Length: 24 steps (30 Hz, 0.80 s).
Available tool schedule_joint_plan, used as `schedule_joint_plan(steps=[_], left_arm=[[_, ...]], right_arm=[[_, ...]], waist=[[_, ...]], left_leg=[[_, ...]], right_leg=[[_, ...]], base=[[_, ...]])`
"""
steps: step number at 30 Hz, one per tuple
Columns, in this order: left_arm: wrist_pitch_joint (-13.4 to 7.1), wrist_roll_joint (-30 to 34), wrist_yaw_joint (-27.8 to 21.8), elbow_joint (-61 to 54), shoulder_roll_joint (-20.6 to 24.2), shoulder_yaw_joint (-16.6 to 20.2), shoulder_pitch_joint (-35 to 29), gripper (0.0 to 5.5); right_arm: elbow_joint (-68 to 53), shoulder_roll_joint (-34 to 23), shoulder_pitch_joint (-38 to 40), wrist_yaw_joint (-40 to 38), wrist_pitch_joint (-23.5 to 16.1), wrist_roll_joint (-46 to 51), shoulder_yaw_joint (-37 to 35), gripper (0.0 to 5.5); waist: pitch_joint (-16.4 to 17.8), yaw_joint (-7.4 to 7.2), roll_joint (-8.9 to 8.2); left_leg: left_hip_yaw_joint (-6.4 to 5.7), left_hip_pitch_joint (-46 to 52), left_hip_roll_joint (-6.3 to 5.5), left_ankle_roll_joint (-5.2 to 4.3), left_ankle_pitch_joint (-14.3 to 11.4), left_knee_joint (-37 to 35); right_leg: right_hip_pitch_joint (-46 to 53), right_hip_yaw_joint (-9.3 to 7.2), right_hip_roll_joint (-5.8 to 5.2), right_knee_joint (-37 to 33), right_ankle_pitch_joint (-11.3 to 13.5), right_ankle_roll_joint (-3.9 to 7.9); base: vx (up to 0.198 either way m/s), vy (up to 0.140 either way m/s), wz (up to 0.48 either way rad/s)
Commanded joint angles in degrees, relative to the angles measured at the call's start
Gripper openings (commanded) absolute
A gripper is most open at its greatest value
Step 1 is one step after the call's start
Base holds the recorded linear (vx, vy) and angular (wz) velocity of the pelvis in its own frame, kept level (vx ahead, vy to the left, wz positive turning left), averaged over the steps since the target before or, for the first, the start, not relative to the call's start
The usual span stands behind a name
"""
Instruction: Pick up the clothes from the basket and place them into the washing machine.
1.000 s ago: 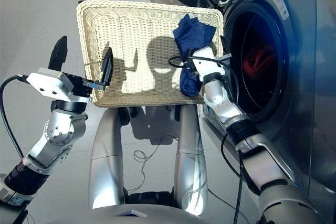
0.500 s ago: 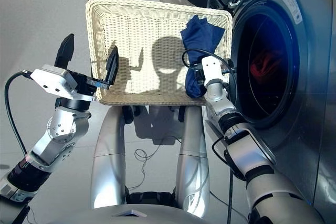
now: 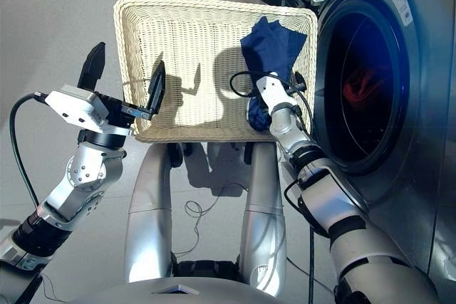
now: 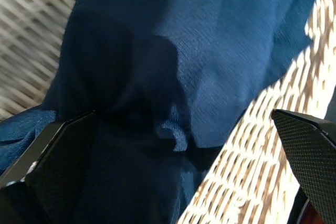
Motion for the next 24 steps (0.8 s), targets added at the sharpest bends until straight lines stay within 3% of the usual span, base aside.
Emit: schedule_joint_plan(steps=[1,14,15,16,18,19,21,24], left_arm=[[-2.6,0.6,0.0,-2.8,-2.4,1.3,-0.4,5.5],[-2.2,-0.9,0.4,-4.3,-2.2,2.2,0.3,5.5],[-2.1,-1.1,0.4,-4.5,-2.2,1.8,1.3,5.5],[-2.2,-1.1,0.5,-4.7,-1.9,2.4,0.7,5.5],[-2.0,-1.1,0.4,-4.8,-2.0,1.9,1.7,5.5],[-1.9,-1.2,0.4,-5.0,-1.9,2.4,1.2,5.5],[-1.7,-1.5,0.4,-5.1,-1.5,1.9,2.5,5.5],[-1.5,-1.9,0.2,-5.2,-1.5,1.5,2.7,5.5]], right_arm=[[2.3,3.4,0.1,1.9,0.6,-1.9,0.5,5.5],[4.7,2.8,-2.3,2.0,0.4,2.9,-1.9,5.5],[4.6,2.6,-1.4,2.1,0.3,3.3,-1.9,5.5],[4.2,2.1,-2.5,2.2,0.3,3.2,-1.8,5.5],[4.3,2.0,-1.8,2.0,0.3,3.3,-1.7,5.5],[4.1,1.6,-2.7,2.0,0.3,3.8,-2.1,5.5],[3.7,1.4,-1.9,2.0,-0.1,6.3,-2.9,5.5],[3.7,0.9,-1.9,1.9,-0.5,8.3,-3.7,5.5]], waist=[[-1.0,0.99,2.86],[-1.0,1.58,3.37],[-1.0,1.62,3.49],[-1.0,1.56,3.54],[-1.0,1.58,3.62],[-1.0,1.58,3.71],[-1.0,1.61,3.84],[-1.0,1.58,4.04]], left_leg=[[-1.59,0.6,0.09,-1.58,-2.1,0.5],[-2.22,-4.2,-0.06,-1.55,-3.6,5.7],[-2.35,-2.9,0.02,-1.85,-5.5,6.7],[-2.35,-5.0,0.03,-1.58,-3.7,6.2],[-2.37,-3.9,0.01,-1.94,-5.5,7.3],[-2.29,-5.9,0.0,-1.71,-3.7,6.6],[-2.38,-4.9,0.01,-2.02,-5.4,7.7],[-2.33,-5.4,0.04,-2.11,-5.3,7.7]], right_leg=[[0.3,-2.32,-0.3,-3.9,1.4,1.07],[-4.0,-2.02,-0.38,1.0,-0.1,0.84],[-2.9,-2.06,-0.7,2.4,-2.1,0.98],[-4.9,-2.07,-0.66,1.9,-0.4,0.78],[-3.9,-2.06,-0.88,3.2,-2.4,0.89],[-5.8,-1.99,-0.85,2.4,-0.7,0.71],[-5.1,-1.93,-1.14,4.0,-2.6,0.83],[-5.6,-1.9,-1.34,4.3,-2.6,0.86]], base=[[0.0,0.0,0.0],[0.007,-0.001,0.004],[0.0,0.0,0.0],[0.075,-0.009,0.04],[0.0,0.0,0.0],[0.0,0.0,0.0],[0.046,-0.008,0.026],[0.0,0.0,0.0]])
